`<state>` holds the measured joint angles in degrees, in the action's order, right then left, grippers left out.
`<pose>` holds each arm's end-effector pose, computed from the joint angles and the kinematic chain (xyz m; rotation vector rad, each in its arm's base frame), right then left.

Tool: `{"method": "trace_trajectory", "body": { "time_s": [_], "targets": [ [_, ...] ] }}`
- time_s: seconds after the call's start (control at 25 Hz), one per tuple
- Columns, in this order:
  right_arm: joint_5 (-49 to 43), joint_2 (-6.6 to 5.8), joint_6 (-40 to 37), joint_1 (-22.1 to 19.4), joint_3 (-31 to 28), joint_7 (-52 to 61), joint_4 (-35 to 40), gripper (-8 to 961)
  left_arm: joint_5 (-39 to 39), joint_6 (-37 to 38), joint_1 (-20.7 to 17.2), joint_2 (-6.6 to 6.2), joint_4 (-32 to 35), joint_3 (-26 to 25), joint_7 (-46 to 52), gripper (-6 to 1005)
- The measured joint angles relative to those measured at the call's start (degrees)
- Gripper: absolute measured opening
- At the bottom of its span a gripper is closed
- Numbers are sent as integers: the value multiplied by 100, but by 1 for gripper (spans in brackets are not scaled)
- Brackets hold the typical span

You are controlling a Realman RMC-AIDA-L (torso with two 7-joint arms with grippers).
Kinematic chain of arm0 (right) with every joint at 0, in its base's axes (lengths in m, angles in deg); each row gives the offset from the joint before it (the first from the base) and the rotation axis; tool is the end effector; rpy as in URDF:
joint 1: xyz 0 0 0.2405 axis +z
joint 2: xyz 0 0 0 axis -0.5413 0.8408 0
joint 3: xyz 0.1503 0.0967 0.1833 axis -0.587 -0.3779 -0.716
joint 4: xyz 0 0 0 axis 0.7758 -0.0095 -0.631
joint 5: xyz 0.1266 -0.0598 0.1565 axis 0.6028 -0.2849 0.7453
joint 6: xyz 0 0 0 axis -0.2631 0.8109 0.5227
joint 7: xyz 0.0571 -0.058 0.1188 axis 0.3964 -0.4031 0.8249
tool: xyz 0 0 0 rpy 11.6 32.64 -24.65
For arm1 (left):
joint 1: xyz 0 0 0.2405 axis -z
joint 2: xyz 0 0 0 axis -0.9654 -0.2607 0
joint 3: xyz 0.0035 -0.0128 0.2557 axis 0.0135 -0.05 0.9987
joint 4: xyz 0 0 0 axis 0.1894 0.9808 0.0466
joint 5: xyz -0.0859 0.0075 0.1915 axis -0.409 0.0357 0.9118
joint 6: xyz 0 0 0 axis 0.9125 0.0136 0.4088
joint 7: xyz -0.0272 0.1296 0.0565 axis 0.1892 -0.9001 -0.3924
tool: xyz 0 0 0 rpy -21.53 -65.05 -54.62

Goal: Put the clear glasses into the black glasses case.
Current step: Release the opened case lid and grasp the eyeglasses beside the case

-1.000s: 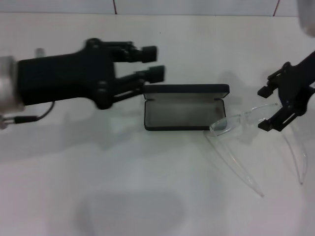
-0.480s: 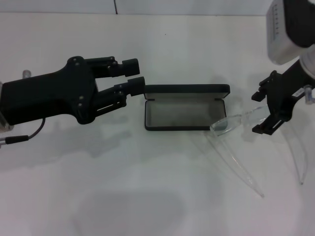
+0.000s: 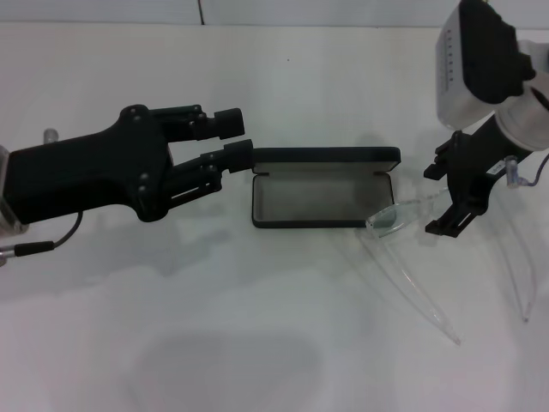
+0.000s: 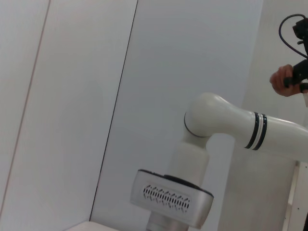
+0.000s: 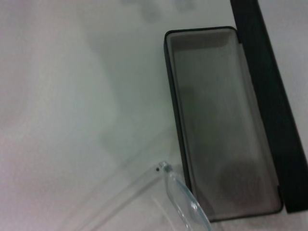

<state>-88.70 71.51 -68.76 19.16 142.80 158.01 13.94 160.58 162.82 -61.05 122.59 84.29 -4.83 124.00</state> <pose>0.1590 0.4025 -0.0221 -2.9228 0.0224 -0.7066 -0.2144 0.2742 0.0446 -2.6944 -0.4312 -1.1982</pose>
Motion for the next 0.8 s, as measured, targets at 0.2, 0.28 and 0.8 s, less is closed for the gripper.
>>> {"method": "trace_trajectory", "body": {
  "time_s": [0.2, 0.28, 0.8],
  "targets": [
    [81, 25, 222, 214, 108, -110, -422, 800, -12, -14, 37, -2, -243, -1, -195, 398],
    [142, 40, 289, 301, 237, -137, -575, 797, -13, -40, 51, -6, -351, -1, -287, 397],
    [357, 43, 330, 444, 684, -87, -859, 780, -17, -50, 56, -3, -510, -54, -430, 397]
  ]
}}
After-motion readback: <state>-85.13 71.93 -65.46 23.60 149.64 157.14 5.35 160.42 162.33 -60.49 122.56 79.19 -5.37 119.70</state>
